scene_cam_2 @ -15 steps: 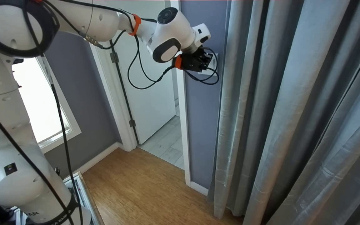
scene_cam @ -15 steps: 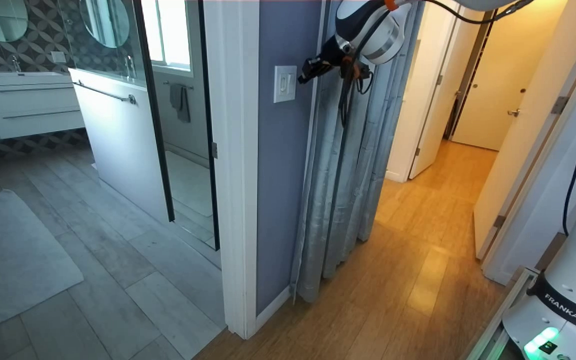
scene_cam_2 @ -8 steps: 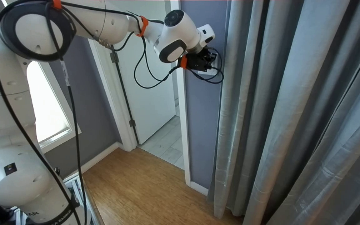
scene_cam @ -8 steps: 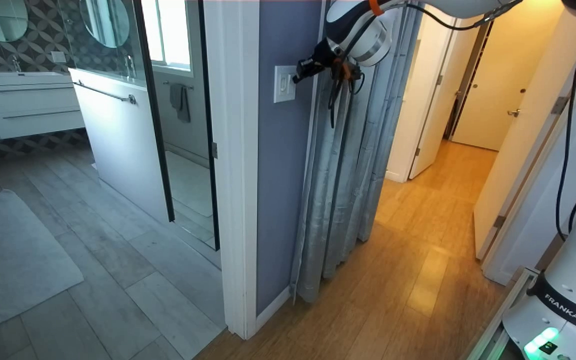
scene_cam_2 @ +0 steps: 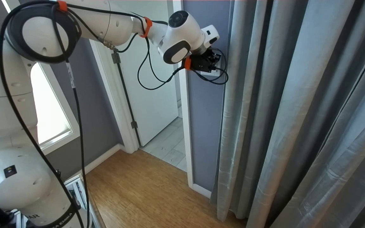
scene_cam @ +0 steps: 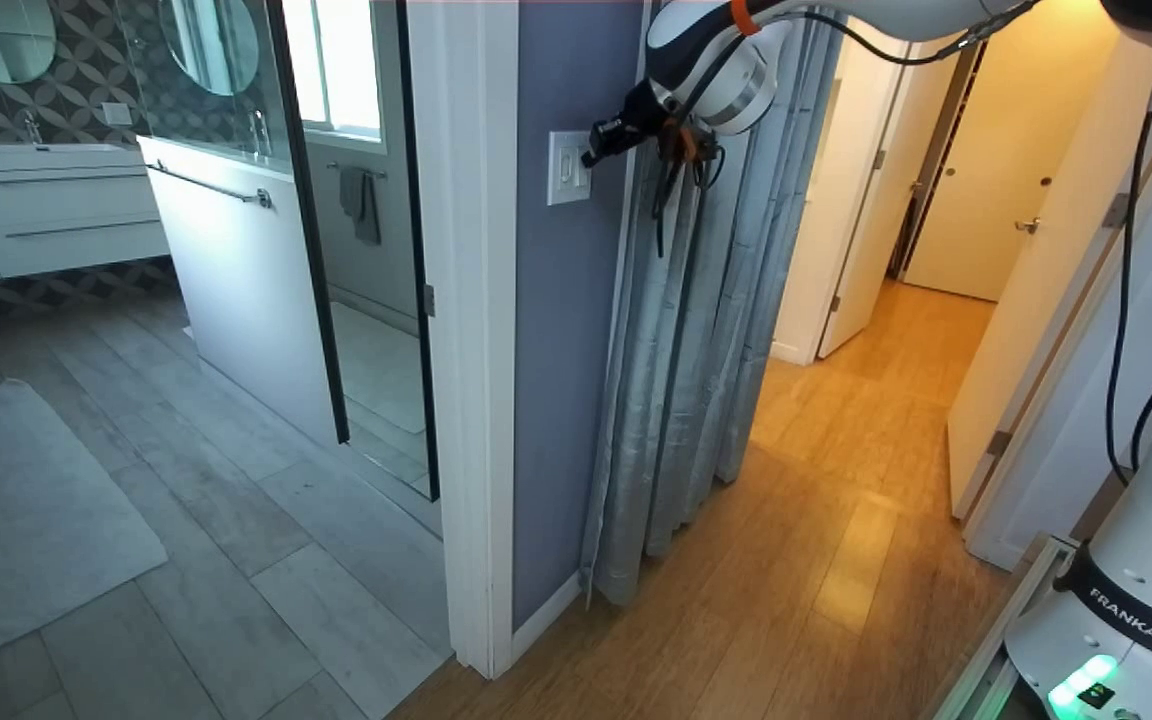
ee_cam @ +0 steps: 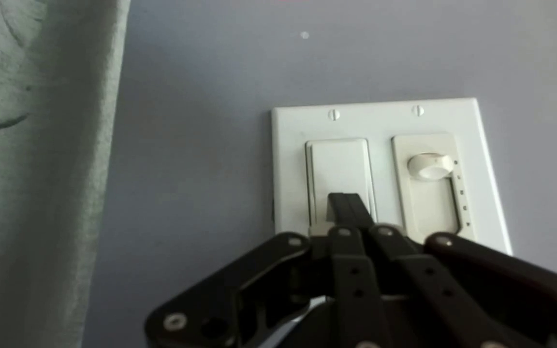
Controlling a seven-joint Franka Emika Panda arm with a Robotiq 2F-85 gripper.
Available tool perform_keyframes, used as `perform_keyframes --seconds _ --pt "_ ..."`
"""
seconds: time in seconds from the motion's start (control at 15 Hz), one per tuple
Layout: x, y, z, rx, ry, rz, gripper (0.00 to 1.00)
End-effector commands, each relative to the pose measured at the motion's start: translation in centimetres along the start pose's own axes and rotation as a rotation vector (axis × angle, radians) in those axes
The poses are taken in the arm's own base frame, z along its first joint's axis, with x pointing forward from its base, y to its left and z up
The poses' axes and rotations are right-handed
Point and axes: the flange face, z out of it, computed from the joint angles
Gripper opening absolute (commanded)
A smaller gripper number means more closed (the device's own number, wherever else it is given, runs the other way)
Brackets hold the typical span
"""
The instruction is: Flip the right light switch on the wall
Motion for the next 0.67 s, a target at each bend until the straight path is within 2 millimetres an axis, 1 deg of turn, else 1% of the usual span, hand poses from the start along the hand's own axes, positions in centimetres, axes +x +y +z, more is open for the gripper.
perform_keyframes --seconds 0.0,0.13,0.33,0.47,0.6 --pt "0.3 0.0 0.1 0.025 -0.062 0.014 0.0" --pt "-0.2 -0.1 -0.5 0.053 -0.129 0.026 0.0" --pt "-0.6 -0.8 -1.4 0.095 -0.229 0.033 0.0" --pt "-0.7 -1.1 -2.3 0.073 -0.294 0.026 0.0" --pt "-0.6 -1.3 -3.7 0.046 -0.355 0.009 0.0"
